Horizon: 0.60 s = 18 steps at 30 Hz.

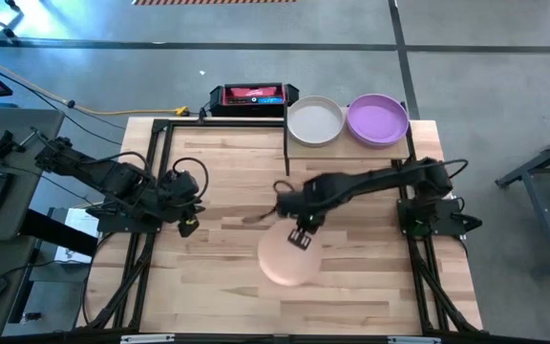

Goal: Place and stack plates onto a shelf
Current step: Stack the light orange plate on top of the gray plate on the shelf

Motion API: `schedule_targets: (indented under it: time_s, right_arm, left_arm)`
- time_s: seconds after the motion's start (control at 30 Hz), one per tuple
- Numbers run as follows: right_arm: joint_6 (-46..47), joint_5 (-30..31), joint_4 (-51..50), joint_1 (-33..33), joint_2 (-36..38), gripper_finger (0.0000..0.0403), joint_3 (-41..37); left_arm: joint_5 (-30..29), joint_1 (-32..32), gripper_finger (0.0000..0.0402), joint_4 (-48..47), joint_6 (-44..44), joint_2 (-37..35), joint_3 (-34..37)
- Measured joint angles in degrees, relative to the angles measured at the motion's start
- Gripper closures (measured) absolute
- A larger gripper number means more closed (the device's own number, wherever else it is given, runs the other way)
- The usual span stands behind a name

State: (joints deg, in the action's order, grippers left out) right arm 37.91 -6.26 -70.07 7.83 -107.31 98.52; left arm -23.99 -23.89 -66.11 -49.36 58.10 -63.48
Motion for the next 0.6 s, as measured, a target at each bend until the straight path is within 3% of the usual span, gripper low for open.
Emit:
schedule_targets:
  time_s: [0.33, 0.6]
  right_arm:
    - [-7.8, 0.1, -1.6, -11.6, 9.7, 0.0403, 0.0]
    - [-12.5, 0.1, -2.3, -25.8, 16.3, 0.0403, 0.0]
  left_arm:
    - [-2.4, 5.7, 0.0298, 0.2, 1.7, 1.6, 0.0]
    - [-4.1, 12.9, 0.0298, 6.1, 7.0, 3.8, 0.0]
